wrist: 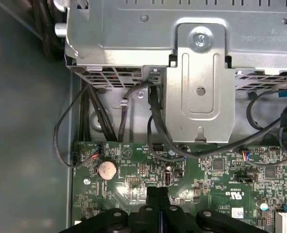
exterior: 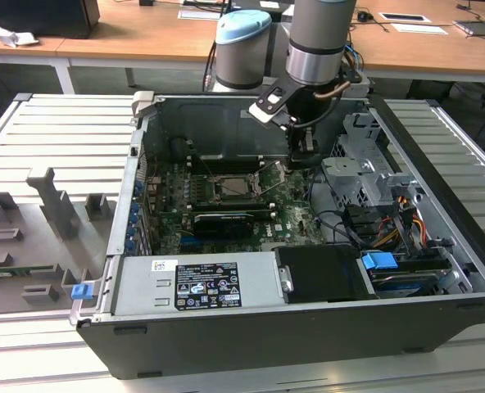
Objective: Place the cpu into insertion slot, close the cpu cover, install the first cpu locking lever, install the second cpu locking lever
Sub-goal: 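Close the cpu cover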
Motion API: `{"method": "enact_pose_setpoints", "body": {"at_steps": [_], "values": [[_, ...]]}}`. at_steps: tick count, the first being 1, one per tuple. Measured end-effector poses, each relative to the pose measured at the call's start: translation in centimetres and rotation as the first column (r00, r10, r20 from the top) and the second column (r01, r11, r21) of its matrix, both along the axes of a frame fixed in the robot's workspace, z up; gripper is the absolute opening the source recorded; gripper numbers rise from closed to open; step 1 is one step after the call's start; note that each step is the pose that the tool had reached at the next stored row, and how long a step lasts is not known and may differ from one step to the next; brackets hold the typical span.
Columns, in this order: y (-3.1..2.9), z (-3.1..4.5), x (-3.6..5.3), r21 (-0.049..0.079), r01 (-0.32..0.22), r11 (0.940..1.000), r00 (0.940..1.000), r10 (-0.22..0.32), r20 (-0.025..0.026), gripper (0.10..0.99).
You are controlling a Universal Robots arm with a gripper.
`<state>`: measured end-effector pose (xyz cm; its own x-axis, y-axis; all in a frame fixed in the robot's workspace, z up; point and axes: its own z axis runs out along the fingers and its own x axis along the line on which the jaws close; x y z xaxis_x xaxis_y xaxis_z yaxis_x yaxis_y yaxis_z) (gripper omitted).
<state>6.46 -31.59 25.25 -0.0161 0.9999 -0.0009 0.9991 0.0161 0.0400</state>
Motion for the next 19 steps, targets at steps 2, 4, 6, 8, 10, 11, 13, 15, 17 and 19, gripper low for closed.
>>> {"method": "enact_pose_setpoints", "body": {"at_steps": [2, 4, 6, 8, 10, 11, 13, 15, 17, 19], "values": [[0.03, -0.32, 0.11, 0.000, 0.000, 1.0000, 1.0000, 0.000, 0.0000, 0.106], [0.03, -0.66, 0.10, 0.000, 0.000, 1.0000, 1.0000, 0.000, 0.0000, 0.106], [0.03, -0.73, -0.02, 0.000, 0.000, 1.0000, 1.0000, 0.000, -0.0001, 0.106], [0.06, -0.74, -0.55, 0.000, 0.000, 1.0000, 1.0000, 0.000, 0.0000, 0.106], [0.07, -0.74, -1.12, 0.000, 0.000, 1.0000, 1.0000, 0.000, 0.0000, 0.106], [0.06, -0.74, -1.41, 0.000, 0.000, 1.0000, 1.0000, 0.000, 0.0000, 0.106], [0.06, -0.74, -1.72, 0.000, 0.000, 1.0000, 1.0000, 0.000, 0.0000, 0.106], [0.06, -0.74, -1.96, 0.000, 0.000, 1.0000, 1.0000, 0.000, 0.0000, 0.106], [0.06, -0.74, -2.07, 0.000, 0.000, 1.0000, 1.0000, 0.000, 0.0000, 0.106], [0.06, -0.74, -2.17, 0.000, 0.000, 1.0000, 1.0000, 0.000, 0.0000, 0.106]]}}
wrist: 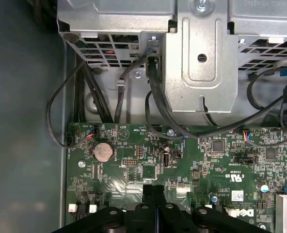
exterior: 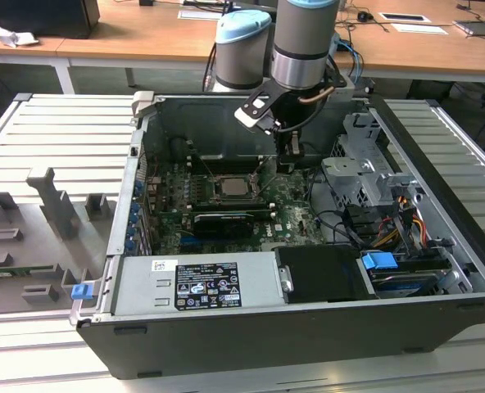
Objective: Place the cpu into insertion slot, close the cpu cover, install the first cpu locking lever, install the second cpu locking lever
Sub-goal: 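Close the cpu cover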
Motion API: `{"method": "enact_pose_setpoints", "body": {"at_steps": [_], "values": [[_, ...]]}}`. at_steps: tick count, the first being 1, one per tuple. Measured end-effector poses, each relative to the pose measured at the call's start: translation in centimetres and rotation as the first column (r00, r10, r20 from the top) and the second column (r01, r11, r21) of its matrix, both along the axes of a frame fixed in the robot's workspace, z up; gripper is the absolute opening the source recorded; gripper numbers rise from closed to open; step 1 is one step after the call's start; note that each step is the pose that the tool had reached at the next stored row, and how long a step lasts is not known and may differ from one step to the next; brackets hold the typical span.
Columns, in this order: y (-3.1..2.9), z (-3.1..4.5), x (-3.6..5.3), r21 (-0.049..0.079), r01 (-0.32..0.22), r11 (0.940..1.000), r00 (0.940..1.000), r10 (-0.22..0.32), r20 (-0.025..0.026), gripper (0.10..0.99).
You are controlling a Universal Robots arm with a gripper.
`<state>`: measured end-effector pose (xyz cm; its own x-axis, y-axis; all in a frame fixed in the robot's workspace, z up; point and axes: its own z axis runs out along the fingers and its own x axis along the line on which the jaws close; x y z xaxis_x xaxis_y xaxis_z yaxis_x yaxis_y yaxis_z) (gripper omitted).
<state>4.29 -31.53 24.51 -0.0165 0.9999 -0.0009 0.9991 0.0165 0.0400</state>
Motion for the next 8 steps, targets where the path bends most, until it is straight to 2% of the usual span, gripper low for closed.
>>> {"method": "enact_pose_setpoints", "body": {"at_steps": [8], "values": [[0.00, 0.00, -0.60, 0.000, 0.000, 1.0000, 1.0000, 0.000, 0.0000, 0.106]]}}
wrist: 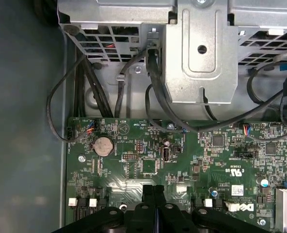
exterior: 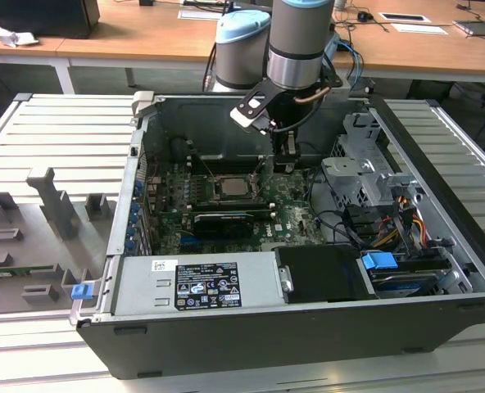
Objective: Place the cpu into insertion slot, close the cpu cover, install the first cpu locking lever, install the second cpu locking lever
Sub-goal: 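Close the cpu cover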
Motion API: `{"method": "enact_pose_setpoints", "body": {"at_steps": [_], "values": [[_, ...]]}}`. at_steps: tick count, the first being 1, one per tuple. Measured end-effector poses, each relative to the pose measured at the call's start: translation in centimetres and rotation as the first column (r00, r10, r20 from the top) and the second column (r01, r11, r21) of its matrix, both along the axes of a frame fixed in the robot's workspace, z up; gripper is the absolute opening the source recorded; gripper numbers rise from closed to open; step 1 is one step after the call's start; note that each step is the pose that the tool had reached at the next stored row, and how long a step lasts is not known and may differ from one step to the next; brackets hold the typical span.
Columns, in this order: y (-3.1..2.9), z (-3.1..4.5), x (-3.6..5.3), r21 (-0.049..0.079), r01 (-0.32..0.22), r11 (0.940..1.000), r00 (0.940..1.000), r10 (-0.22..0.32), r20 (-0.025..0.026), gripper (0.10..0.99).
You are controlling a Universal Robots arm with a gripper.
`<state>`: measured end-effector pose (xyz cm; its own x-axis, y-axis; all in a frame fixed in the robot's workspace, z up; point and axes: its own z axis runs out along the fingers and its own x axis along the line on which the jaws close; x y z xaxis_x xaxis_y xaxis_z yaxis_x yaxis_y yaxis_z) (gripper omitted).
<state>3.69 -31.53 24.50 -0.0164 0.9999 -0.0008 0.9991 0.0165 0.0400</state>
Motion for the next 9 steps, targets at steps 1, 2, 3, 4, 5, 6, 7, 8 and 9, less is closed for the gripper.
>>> {"method": "enact_pose_setpoints", "body": {"at_steps": [1, 2, 3, 4, 5, 6, 7, 8, 9], "values": [[0.00, 0.00, -0.08, 0.000, 0.000, 1.0000, 1.0000, 0.000, 0.0000, 0.106], [0.00, 0.00, -0.15, 0.000, 0.000, 1.0000, 1.0000, 0.000, 0.0000, 0.106], [0.00, 0.00, -0.19, 0.000, 0.000, 1.0000, 1.0000, 0.000, 0.0000, 0.106], [0.00, 0.00, -0.24, 0.000, 0.000, 1.0000, 1.0000, 0.000, 0.0000, 0.106], [0.00, 0.00, -0.28, 0.000, 0.000, 1.0000, 1.0000, 0.000, 0.0000, 0.106], [0.00, 0.00, -0.36, 0.000, 0.000, 1.0000, 1.0000, 0.000, 0.0000, 0.106], [0.00, 0.00, -0.50, 0.000, 0.000, 1.0000, 1.0000, 0.000, 0.0000, 0.106], [0.00, 0.00, -0.57, 0.000, 0.000, 1.0000, 1.0000, 0.000, 0.0000, 0.106], [0.00, 0.00, -0.64, 0.000, 0.000, 1.0000, 1.0000, 0.000, 0.0000, 0.106]]}}
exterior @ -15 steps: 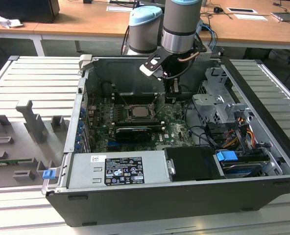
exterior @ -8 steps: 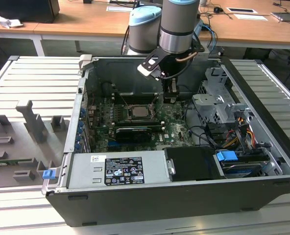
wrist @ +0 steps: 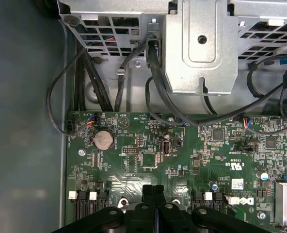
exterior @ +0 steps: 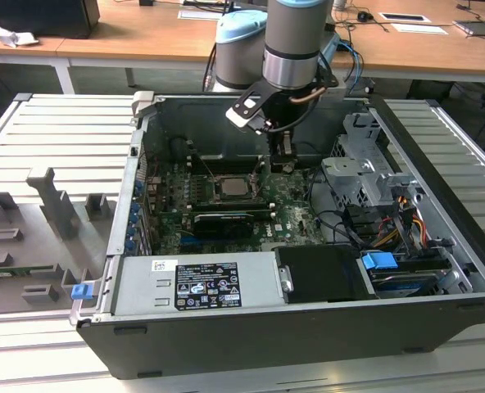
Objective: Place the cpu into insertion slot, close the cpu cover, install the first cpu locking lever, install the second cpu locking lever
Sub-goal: 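Close the cpu cover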
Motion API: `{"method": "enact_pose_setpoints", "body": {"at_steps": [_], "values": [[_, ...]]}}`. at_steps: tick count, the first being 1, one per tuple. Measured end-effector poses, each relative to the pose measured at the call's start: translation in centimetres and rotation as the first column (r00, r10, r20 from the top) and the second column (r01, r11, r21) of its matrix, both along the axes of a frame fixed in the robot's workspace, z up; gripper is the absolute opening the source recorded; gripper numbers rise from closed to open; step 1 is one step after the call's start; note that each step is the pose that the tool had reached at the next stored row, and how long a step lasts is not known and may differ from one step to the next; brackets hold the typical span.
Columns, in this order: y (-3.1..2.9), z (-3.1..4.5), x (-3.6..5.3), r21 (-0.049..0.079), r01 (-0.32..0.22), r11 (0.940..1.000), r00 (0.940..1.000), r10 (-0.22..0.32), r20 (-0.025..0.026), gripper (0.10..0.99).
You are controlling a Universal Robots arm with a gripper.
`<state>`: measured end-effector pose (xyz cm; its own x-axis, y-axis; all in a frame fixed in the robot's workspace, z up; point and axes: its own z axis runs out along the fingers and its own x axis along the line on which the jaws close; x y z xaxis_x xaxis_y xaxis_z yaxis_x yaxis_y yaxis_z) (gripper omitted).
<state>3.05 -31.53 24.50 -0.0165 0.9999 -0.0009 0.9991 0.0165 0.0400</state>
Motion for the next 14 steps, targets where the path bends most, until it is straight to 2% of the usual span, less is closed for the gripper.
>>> {"method": "enact_pose_setpoints", "body": {"at_steps": [14], "values": [[0.00, 0.00, -0.98, 0.000, 0.000, 1.0000, 1.0000, 0.000, 0.0000, 0.106]]}}
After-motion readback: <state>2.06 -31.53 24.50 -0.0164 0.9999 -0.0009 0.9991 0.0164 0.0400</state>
